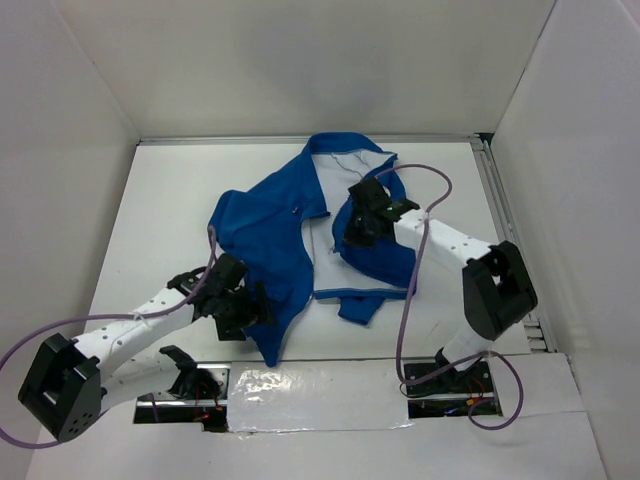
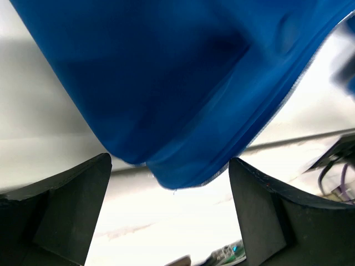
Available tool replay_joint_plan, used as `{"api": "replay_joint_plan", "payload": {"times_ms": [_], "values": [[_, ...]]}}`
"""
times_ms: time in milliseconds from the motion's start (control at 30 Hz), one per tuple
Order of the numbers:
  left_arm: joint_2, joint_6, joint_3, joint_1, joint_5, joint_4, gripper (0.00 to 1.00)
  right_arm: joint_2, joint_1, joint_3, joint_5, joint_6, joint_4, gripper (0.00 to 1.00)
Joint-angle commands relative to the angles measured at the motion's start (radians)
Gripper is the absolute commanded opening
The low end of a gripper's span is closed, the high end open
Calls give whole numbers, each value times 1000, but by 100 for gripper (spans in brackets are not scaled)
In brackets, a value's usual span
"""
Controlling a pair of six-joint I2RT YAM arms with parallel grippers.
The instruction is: Zip up the jacket
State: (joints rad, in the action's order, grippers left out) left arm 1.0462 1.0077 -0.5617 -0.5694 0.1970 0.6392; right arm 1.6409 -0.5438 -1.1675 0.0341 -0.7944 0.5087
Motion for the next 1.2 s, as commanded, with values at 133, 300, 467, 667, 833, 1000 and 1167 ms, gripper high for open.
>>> {"api": "replay_joint_plan", "payload": {"times_ms": [133,300,467,667,833,1000,1167], "values": [[52,55,19,-132,-15,-1,99,-127,12,54,-59,109,-65,0],[119,29,46,-228,15,-119,99,-168,16,95,-89,123,-93,0],[218,43,63,-234,22,-177,91,-225,30,138,-80,123,-96,0],[271,92,65,-260,10,-188,78,-265,48,173,-66,121,-93,0],[227,111,74,-265,-8,-225,51,-273,65,187,-69,116,-96,0],[236,46,10,-265,-60,-289,41,-285,70,193,-60,118,-91,0],[325,-35,-130,-261,-36,-334,11,-326,76,239,-54,124,-105,0]]}}
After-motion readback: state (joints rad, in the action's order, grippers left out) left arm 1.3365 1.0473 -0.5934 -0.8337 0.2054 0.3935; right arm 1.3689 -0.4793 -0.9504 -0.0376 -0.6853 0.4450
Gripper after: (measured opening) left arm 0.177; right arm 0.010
